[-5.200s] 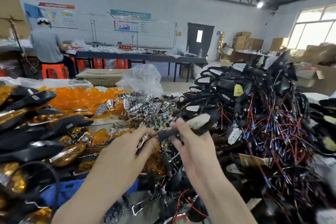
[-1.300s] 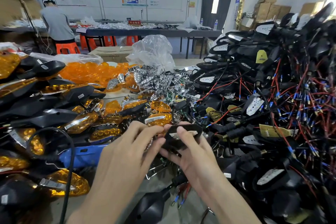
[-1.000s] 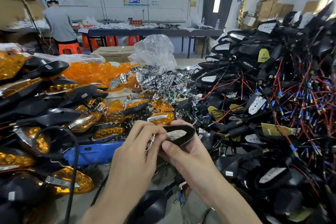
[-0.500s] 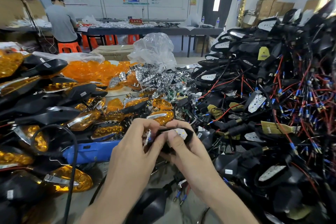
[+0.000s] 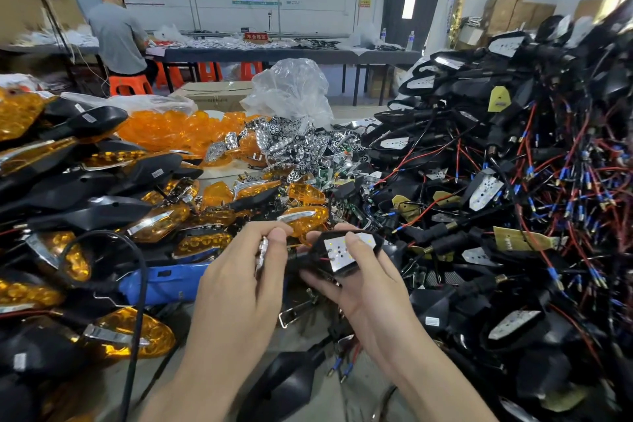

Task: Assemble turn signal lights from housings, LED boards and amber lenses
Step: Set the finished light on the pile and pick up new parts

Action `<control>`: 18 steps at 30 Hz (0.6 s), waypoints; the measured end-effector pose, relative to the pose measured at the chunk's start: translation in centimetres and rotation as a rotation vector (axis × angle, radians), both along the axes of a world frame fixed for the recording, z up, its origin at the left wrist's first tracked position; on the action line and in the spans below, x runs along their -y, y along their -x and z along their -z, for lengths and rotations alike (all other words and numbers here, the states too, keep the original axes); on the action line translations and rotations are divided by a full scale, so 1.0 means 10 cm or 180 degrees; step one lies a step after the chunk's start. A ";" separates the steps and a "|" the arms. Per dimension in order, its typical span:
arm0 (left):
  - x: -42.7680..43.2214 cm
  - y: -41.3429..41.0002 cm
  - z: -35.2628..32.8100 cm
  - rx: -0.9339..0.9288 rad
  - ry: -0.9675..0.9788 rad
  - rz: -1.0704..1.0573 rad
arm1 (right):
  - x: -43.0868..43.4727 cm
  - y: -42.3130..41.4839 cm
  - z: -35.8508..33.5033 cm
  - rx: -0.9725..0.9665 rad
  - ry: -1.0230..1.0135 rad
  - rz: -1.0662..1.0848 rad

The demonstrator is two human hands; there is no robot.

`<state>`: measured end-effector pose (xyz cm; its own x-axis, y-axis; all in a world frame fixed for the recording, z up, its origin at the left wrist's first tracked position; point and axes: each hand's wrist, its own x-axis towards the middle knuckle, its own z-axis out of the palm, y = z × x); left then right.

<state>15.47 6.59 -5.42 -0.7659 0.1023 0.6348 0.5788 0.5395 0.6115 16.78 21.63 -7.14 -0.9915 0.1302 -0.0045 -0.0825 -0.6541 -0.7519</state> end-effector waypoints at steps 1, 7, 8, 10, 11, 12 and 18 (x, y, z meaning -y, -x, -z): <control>-0.01 0.00 0.00 -0.0008 0.0071 0.0008 | 0.00 0.00 -0.01 0.0016 0.0060 -0.0021; -0.06 0.01 0.03 -0.0572 0.0811 -0.0040 | 0.01 0.00 -0.03 0.0050 0.0399 -0.0187; -0.07 0.01 0.03 -0.0656 0.0975 -0.0061 | 0.00 0.00 -0.03 0.0084 0.0443 -0.0221; -0.09 0.01 0.05 -0.0700 0.1216 -0.0081 | 0.00 0.00 -0.02 0.0143 0.0502 -0.0272; -0.10 0.01 0.06 -0.0675 0.1293 -0.0096 | 0.00 0.00 -0.01 0.0160 0.0511 -0.0285; -0.10 0.00 0.06 -0.0630 0.1342 -0.0109 | 0.00 0.00 -0.01 0.0170 0.0502 -0.0296; -0.10 0.00 0.06 -0.0506 0.1436 -0.0236 | 0.03 0.02 0.04 0.0194 0.0307 -0.0376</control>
<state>15.50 7.64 -6.00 -0.6787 0.3432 0.6493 0.5961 0.7739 0.2140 16.55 21.37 -7.51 -0.9974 0.0088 -0.0720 0.0432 -0.7260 -0.6864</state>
